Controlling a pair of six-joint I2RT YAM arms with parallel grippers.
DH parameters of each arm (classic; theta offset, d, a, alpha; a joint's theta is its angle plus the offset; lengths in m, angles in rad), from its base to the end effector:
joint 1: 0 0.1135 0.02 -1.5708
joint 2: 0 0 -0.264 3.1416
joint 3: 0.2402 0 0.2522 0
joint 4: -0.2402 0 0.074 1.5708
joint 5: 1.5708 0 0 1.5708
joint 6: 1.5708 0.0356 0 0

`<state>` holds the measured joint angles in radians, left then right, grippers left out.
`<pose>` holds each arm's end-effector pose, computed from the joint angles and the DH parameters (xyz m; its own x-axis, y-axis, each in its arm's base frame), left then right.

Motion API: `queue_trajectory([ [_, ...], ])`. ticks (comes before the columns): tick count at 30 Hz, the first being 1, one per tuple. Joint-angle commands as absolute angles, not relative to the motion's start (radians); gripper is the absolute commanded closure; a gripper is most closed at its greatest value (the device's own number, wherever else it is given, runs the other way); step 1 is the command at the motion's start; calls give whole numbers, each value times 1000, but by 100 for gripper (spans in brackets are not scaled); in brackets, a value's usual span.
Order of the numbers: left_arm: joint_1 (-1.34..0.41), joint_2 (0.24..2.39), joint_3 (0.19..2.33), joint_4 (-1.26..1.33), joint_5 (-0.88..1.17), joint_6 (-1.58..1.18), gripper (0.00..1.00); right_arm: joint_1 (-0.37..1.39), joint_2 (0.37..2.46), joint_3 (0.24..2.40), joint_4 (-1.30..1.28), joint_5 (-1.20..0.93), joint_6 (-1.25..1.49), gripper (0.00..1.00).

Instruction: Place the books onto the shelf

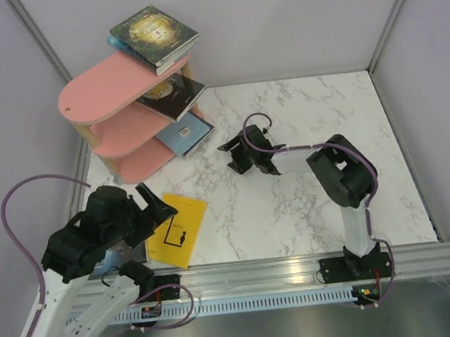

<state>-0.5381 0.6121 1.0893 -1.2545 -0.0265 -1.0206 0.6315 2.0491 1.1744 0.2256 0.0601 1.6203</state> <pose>0.0624 -0.0361 0.3541 -0.7378 -0.5520 -0.3885 -0.2540 0.7603 -0.5979 0.3499 0.2532 0.1322 -0.5258 0.8506 0.0032 0.5145 0.3151 0.7975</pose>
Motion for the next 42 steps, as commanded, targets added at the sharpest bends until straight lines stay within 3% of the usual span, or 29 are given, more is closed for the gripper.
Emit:
queue_trajectory([
  [1, -532, 707, 1042, -1273, -58, -979, 0, 630, 1911, 1132, 128, -45, 1412, 27],
  [7, -456, 886, 913, -1134, -25, -849, 0, 753, 1818, 970, 48, -169, 1287, 30],
  [11, -165, 1037, 842, -1019, 119, -706, 0, 851, 1729, 850, 49, -153, 1256, 30],
  [14, -54, 1104, 839, -945, 127, -634, 1, 905, 1681, 813, 40, -152, 1217, 29],
  [22, -46, 1386, 902, -848, 45, -525, 1, 1000, 1657, 749, 110, -133, 1245, 27],
  [32, -41, 1564, 897, -790, -179, -460, 2, 1061, 1710, 732, 222, -109, 1299, 27],
  [42, -80, 1623, 839, -690, 43, -527, 9, 1112, 1842, 701, 432, -84, 1407, 27],
])
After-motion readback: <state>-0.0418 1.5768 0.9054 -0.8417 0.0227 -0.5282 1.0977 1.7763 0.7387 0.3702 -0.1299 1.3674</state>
